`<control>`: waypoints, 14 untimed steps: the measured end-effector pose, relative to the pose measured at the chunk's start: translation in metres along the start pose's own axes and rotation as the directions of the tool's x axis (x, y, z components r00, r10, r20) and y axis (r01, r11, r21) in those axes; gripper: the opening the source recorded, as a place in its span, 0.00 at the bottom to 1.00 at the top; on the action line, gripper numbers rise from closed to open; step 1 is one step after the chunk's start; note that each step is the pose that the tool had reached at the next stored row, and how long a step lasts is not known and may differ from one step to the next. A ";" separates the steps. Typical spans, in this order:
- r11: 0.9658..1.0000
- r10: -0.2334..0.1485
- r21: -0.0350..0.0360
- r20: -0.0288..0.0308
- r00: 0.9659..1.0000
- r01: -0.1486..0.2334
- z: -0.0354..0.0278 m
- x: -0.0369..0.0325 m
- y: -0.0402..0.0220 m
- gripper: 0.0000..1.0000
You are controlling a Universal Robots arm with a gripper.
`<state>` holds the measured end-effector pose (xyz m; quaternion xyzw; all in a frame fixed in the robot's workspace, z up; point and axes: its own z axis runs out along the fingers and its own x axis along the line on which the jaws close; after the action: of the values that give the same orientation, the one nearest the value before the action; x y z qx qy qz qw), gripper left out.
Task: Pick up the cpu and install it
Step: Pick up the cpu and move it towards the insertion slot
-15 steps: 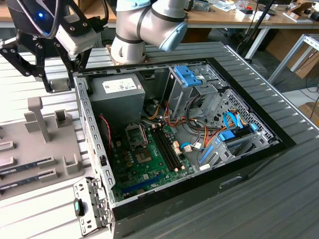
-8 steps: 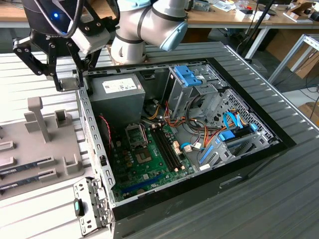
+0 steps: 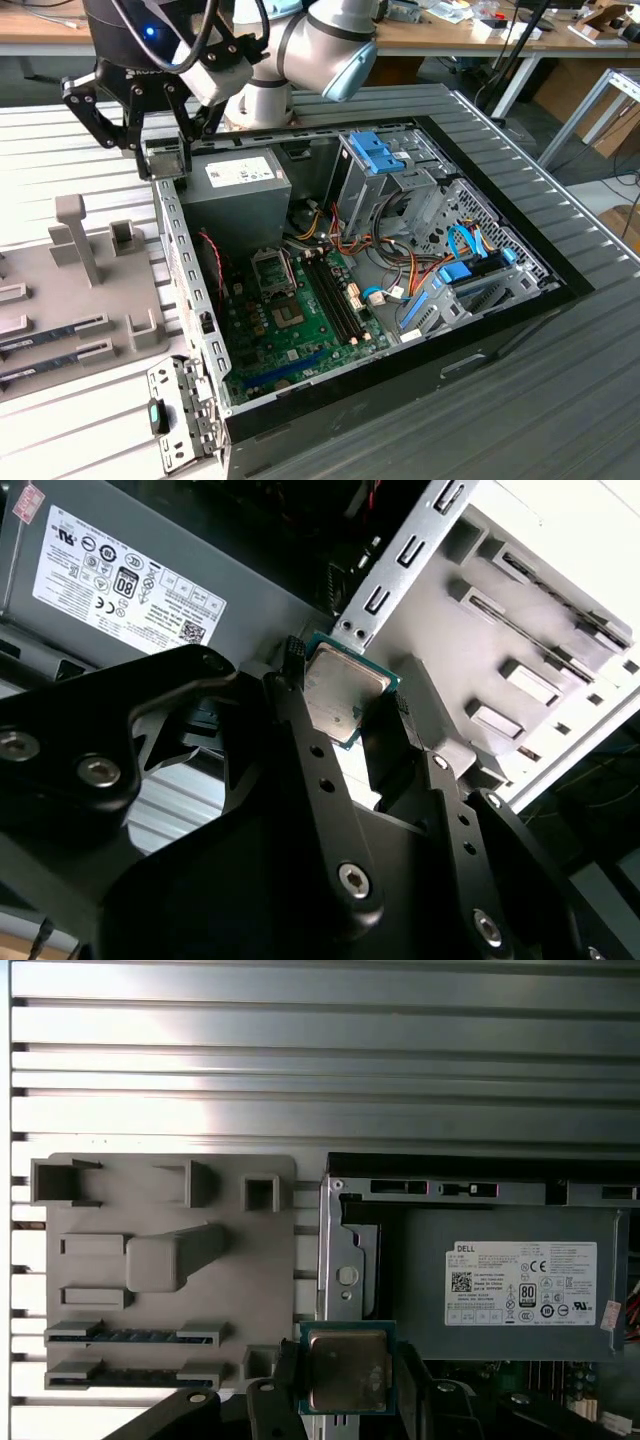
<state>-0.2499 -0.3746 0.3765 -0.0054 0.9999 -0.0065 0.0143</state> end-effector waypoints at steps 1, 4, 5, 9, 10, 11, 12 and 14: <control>1.000 0.000 0.000 0.000 1.000 0.000 0.0001 -0.0027 0.0000 0.47; 1.000 0.000 0.000 0.000 1.000 0.000 0.0004 -0.0099 -0.0001 0.47; 1.000 0.000 0.000 0.000 1.000 0.000 0.0004 -0.0121 -0.0001 0.47; 1.000 0.000 0.000 0.000 1.000 0.000 0.0008 -0.0213 -0.0002 0.47; 1.000 0.000 0.000 0.000 1.000 0.000 0.0009 -0.0231 -0.0002 0.47; 1.000 0.000 0.000 0.000 1.000 0.000 0.0009 -0.0257 -0.0003 0.47; 1.000 0.000 0.000 0.000 1.000 0.000 0.0010 -0.0276 -0.0003 0.47; 1.000 0.000 0.000 0.000 1.000 0.000 0.0013 -0.0334 -0.0003 0.47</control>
<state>-0.2165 -0.3746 0.3762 -0.0055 0.9999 -0.0064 0.0144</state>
